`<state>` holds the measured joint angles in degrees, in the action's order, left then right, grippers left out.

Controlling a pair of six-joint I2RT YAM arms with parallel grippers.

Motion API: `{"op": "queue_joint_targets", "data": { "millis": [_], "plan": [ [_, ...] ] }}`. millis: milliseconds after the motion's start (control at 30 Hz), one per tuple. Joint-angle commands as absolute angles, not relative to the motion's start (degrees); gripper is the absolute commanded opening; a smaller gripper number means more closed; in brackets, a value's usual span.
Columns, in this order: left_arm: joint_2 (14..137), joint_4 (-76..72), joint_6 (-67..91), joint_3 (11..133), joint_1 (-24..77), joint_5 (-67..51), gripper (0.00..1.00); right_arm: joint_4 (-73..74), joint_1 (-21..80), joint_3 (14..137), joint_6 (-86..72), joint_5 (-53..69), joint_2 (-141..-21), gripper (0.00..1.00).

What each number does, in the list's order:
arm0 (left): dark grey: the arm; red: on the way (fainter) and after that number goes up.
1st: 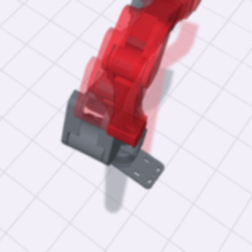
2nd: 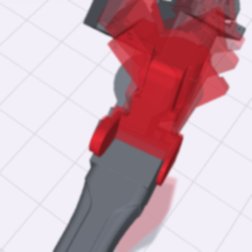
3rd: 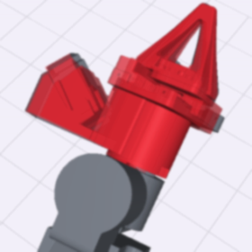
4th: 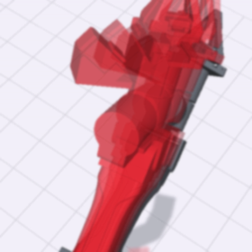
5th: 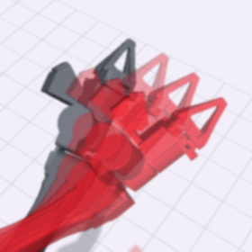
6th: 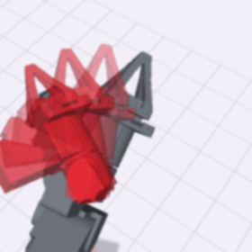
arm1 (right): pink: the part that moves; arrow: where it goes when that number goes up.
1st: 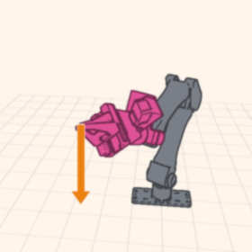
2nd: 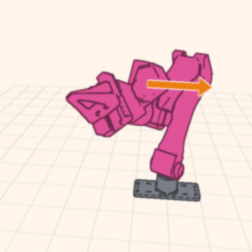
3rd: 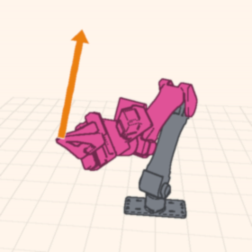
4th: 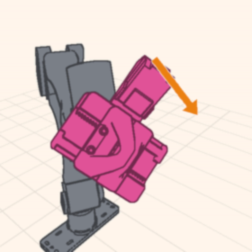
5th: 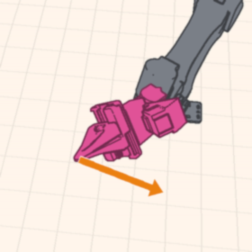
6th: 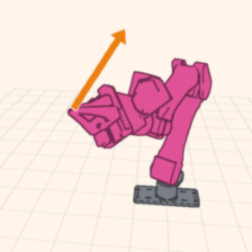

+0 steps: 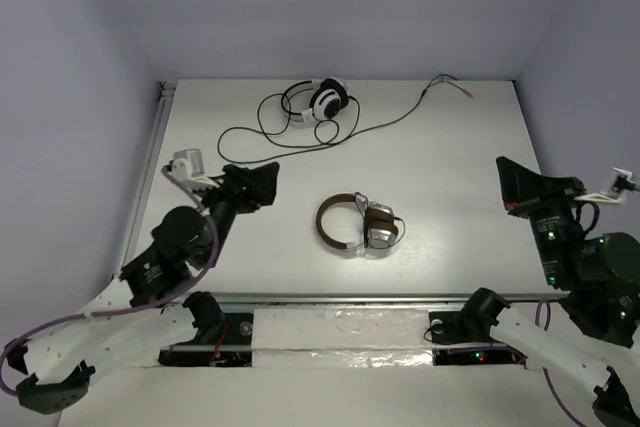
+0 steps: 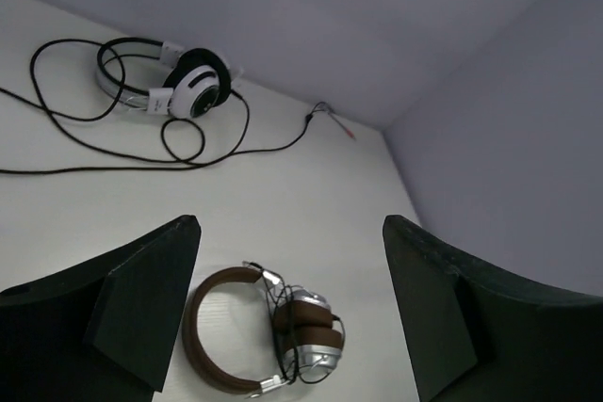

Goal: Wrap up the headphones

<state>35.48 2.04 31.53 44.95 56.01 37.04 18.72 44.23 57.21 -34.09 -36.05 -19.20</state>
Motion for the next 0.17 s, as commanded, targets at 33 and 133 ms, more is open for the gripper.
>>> {"op": "queue_joint_targets", "data": {
  "millis": [33,133],
  "plan": [
    [30.3,2.8,29.0,44.5,55.7,32.2,0.76,17.3,44.0,56.0,-32.7,-35.1,-20.8,0.18],
    [30.6,4.0,29.3,44.9,55.7,32.0,0.78,12.9,44.0,54.5,-32.0,-34.5,-20.0,0.57]
  ]
}}
